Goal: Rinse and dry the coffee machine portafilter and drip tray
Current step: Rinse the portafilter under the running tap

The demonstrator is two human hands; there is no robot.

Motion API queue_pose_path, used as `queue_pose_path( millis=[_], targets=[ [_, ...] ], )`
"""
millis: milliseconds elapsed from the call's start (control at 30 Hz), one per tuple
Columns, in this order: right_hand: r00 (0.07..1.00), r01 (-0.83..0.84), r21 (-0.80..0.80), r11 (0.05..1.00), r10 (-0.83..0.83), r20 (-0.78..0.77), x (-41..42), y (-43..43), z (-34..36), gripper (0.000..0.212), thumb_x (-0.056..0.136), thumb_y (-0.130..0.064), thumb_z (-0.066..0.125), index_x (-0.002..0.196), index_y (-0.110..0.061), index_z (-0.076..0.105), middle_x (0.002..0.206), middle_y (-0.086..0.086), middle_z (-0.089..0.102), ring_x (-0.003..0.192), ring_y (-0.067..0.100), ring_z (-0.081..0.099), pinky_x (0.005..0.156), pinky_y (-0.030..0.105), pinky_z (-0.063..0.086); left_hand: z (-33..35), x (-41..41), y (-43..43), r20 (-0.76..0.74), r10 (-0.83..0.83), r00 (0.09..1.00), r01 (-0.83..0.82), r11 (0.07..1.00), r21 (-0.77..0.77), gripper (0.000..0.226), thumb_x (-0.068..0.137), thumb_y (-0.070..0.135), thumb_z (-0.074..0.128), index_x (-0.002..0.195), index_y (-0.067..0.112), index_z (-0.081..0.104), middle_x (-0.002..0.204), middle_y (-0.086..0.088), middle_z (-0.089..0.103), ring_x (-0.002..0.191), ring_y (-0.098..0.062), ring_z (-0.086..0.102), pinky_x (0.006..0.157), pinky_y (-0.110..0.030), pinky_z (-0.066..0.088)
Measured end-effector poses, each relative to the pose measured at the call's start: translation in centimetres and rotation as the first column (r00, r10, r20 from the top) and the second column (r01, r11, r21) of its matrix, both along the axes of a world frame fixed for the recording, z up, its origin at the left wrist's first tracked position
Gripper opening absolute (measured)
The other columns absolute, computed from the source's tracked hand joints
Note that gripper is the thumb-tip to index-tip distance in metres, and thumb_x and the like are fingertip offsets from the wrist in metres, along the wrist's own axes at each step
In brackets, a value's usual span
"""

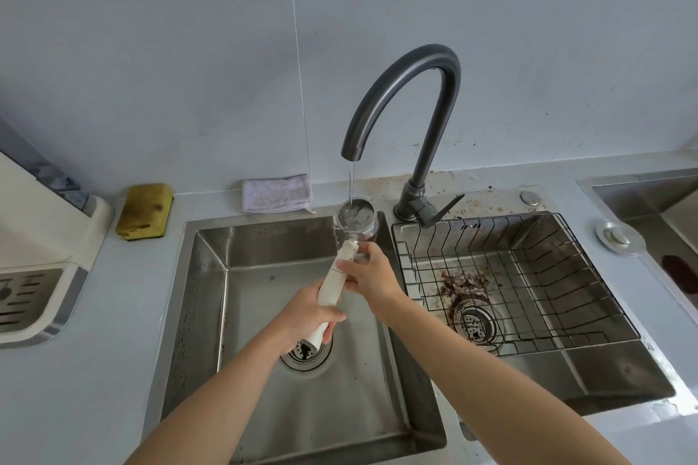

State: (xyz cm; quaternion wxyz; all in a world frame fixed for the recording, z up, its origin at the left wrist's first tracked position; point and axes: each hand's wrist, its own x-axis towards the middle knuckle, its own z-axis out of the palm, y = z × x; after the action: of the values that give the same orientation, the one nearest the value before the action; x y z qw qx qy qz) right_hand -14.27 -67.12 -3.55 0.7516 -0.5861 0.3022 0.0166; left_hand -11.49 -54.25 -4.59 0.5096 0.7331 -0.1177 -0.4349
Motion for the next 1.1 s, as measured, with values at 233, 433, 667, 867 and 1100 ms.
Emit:
queue_pose_path(
  millis=[233, 433, 667, 867, 1100],
  targets=[
    [0.998, 0.024, 0.046, 0.999, -0.026, 0.059, 0.5, 0.5, -0.1, 0.032, 0.088, 0.0, 0.054, 0.115, -0.015, 0.044, 0.096, 0.008, 0.061, 0.094, 0.023, 0.06, 0.089, 0.037, 0.052, -0.2, 0.8, -0.2, 0.136, 0.007, 0.991, -0.017, 0.997, 0.071, 0.04, 0.076, -0.006, 0.056, 0.111, 0.012, 0.054, 0.054, -0.007, 0.051, 0.035, -0.015, 0.046, 0.045, -0.024, 0.043],
    [0.995, 0.007, 0.116, 0.993, -0.018, 0.094, 0.9, 1.3, 0.1, 0.025, 0.091, 0.003, 0.048, 0.113, -0.008, 0.045, 0.088, 0.007, 0.057, 0.089, 0.021, 0.057, 0.077, 0.027, 0.052, 0.1, 1.2, 0.2, 0.271, -0.023, 0.962, -0.03, 0.981, 0.189, 0.038, 0.076, -0.003, 0.055, 0.11, 0.013, 0.052, 0.062, -0.004, 0.055, 0.035, -0.012, 0.049, 0.043, -0.024, 0.043],
    [0.999, 0.014, 0.234, 0.972, -0.024, 0.041, 1.0, 1.9, -0.2, 0.025, 0.092, 0.004, 0.045, 0.115, -0.006, 0.044, 0.09, 0.006, 0.055, 0.094, 0.023, 0.056, 0.091, 0.035, 0.048, 1.3, 0.9, 1.0, 0.282, -0.064, 0.957, -0.029, 0.949, 0.313, 0.031, 0.078, 0.0, 0.055, 0.102, 0.017, 0.047, 0.071, -0.001, 0.054, 0.037, -0.009, 0.05, 0.037, -0.017, 0.041],
    [0.999, -0.024, 0.28, 0.96, 0.031, -0.021, 1.1, 2.3, -0.5, 0.024, 0.094, 0.002, 0.043, 0.117, -0.003, 0.044, 0.089, 0.008, 0.056, 0.08, 0.019, 0.059, 0.077, 0.032, 0.051, 2.4, 0.7, 1.2, 0.165, -0.049, 0.985, -0.01, 0.941, 0.339, 0.03, 0.077, -0.002, 0.056, 0.102, 0.012, 0.048, 0.059, -0.005, 0.052, 0.027, -0.008, 0.045, 0.032, -0.019, 0.037],
    [0.992, -0.062, 0.297, 0.953, 0.091, -0.084, 0.7, 2.4, 0.2, 0.012, 0.095, 0.0, 0.042, 0.106, 0.0, 0.046, 0.083, 0.009, 0.058, 0.073, 0.019, 0.06, 0.056, 0.023, 0.054, 3.2, 1.0, 1.6, -0.002, -0.063, 0.998, 0.06, 0.938, 0.341, 0.032, 0.081, 0.0, 0.059, 0.112, -0.001, 0.051, 0.056, -0.009, 0.05, 0.03, -0.011, 0.048, 0.035, -0.02, 0.041]
  ],
)
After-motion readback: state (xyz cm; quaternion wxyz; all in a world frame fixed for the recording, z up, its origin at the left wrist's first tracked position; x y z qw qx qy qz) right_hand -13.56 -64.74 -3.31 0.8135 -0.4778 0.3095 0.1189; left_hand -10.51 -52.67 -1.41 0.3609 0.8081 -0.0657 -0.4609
